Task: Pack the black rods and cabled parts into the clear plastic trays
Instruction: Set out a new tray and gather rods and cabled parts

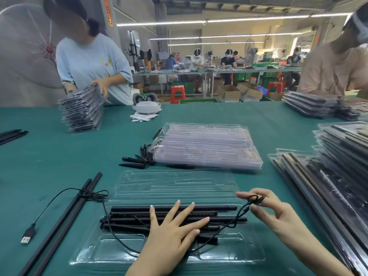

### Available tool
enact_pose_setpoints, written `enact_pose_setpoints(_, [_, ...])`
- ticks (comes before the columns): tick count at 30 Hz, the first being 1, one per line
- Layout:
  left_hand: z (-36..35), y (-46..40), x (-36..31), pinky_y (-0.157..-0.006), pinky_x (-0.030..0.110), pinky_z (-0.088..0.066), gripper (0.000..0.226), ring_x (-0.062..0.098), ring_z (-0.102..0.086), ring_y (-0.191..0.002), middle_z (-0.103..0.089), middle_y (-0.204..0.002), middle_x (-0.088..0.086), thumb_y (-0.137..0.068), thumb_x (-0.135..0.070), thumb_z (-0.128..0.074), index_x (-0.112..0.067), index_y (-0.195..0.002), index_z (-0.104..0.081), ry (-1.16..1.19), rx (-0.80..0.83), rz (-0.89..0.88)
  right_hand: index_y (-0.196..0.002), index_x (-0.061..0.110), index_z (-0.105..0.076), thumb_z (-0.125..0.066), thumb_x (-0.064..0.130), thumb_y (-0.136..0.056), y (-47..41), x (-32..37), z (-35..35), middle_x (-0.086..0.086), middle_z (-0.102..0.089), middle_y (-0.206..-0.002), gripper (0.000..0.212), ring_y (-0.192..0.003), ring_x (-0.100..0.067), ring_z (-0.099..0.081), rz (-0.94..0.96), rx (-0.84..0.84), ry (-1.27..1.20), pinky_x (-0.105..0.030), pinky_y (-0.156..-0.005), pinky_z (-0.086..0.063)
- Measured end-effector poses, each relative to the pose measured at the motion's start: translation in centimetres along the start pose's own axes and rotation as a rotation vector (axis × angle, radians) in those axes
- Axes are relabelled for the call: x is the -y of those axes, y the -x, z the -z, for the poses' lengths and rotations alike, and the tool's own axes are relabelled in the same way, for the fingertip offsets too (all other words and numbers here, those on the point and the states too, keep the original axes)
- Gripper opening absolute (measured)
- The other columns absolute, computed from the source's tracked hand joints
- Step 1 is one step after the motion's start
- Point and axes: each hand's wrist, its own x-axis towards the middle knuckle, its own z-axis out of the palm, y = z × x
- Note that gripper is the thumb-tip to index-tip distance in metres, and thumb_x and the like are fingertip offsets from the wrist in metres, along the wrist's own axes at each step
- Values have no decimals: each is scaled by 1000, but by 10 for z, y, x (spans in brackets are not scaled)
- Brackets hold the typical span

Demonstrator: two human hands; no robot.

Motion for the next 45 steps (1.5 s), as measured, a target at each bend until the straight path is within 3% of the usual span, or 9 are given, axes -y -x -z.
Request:
enact_pose_setpoints(4, [-2, 0, 2, -105, 59, 27, 36, -4, 26, -138, 14, -146, -41, -97, -56, -12, -87, -111, 0, 12, -9, -6, -108, 17, -71, -58, 31, -79, -1, -12, -8, 3, -72, -106, 35, -106, -18, -65, -70, -52, -176, -31, -92, -52])
enact_pose_setpoints(10, [-5, -1, 4, -105, 60, 26, 36, -4, 25, -139, 14, -145, -42, -97, -57, -12, -86, -113, 1, 14, -18, -9, -113, 17, -70, -54, 26, -83, -7, -10, -21, -8, -57, -77, 35, -75, -18, -60, -184, -22, -495, -40, -83, -57])
enact_pose_setpoints(16, [-6, -2, 6, -104, 60, 27, 36, -4, 25, -138, 16, -143, -43, -97, -58, -10, -85, -115, 4, 8, -27, -13, -114, 28, -70, -56, 34, -82, -10, -12, -38, -4, -35, -58, 35, -51, -11, -37, -152, -2, -306, -20, -55, -43])
enact_pose_setpoints(20, [-7, -1, 7, -103, 59, 29, 36, -3, 25, -138, 16, -144, -42, -96, -59, -9, -84, -117, 4, 9, -39, -18, -114, 42, -65, -60, 42, -77, -15, -16, -48, 7, -36, -52, 38, -46, -10, -32, -91, -24, -89, -21, -45, -37])
enact_pose_setpoints(26, [-7, -1, 8, -104, 60, 27, 35, -4, 24, -138, 11, -147, -40, -92, -61, -8, -83, -119, -1, 28, -38, -37, -89, 41, -60, -56, 48, -77, -21, -17, -49, -1, -57, -71, 15, -48, -11, -48, -22, -128, -4, -23, -49, -45])
enact_pose_setpoints(37, [-2, -2, 6, -104, 66, 22, 37, 0, 17, -141, -1, -151, -25, -101, -47, -18, -70, -130, -10, -9, -63, -69, -101, 37, -70, -51, 22, -91, -15, -20, -17, 7, -58, -90, 26, -83, -10, -57, 196, 110, 205, -18, -79, -45])
enact_pose_setpoints(40, [8, -2, -9, -107, 72, -10, 43, 13, -12, -136, -29, -143, -10, -92, -36, -48, -51, -131, -41, -210, -157, -194, -106, 38, -70, -55, 21, -90, -13, -23, -15, 6, -55, -91, 28, -87, -11, -58, 227, 129, 280, -16, -80, -44])
enact_pose_setpoints(42, [10, -4, -23, -96, 53, -47, 51, 10, -42, -114, -58, -117, -12, -61, -37, -70, -41, -111, -65, -319, -181, -297, -111, 38, -69, -55, 28, -91, -13, -25, -17, 5, -54, -91, 26, -87, -10, -57, 252, 139, 318, -16, -79, -43])
enact_pose_setpoints(45, [0, -8, -29, -83, 21, -52, 52, 3, -60, -92, -62, -100, -20, -49, -38, -72, -37, -101, -70, -289, -195, -402, -121, 46, -61, -50, 39, -90, -12, -26, -19, 2, -51, -94, 33, -89, -9, -53, 302, 163, 377, -15, -80, -41])
